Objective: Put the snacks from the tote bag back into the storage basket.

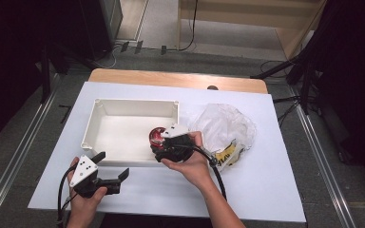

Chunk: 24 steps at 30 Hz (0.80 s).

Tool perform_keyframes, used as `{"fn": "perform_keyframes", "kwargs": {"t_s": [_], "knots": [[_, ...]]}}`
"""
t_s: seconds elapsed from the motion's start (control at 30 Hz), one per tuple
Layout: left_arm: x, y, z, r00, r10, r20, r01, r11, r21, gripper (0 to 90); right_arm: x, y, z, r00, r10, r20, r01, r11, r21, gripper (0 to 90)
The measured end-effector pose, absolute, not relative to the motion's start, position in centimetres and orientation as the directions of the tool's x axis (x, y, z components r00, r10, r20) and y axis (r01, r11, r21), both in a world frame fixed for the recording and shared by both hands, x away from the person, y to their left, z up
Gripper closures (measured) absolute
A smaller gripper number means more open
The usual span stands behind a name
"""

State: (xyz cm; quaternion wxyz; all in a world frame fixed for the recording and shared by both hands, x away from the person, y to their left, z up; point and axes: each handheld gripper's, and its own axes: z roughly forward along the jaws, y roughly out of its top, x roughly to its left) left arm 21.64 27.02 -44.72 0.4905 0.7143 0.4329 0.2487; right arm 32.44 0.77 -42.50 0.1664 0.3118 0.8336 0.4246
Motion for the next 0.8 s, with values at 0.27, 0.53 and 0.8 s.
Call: {"fn": "perform_keyframes", "kwargs": {"t_s": [0.27,0.53,0.8], "knots": [[21.6,26.9,-44.7,0.500,0.863,-0.066,0.375,-0.147,0.915,0.0,32.4,0.6,-42.7,-0.742,0.671,-0.023,0.376,0.444,0.813,26.9],[21.8,26.7,-44.8,0.504,0.861,-0.068,0.376,-0.148,0.915,0.0,32.2,0.1,-42.6,-0.741,0.672,-0.004,0.382,0.426,0.820,27.9],[21.9,26.8,-44.8,0.503,0.861,-0.073,0.374,-0.141,0.916,0.0,32.0,-0.9,-41.8,-0.736,0.676,0.028,0.383,0.382,0.841,24.3]]}}
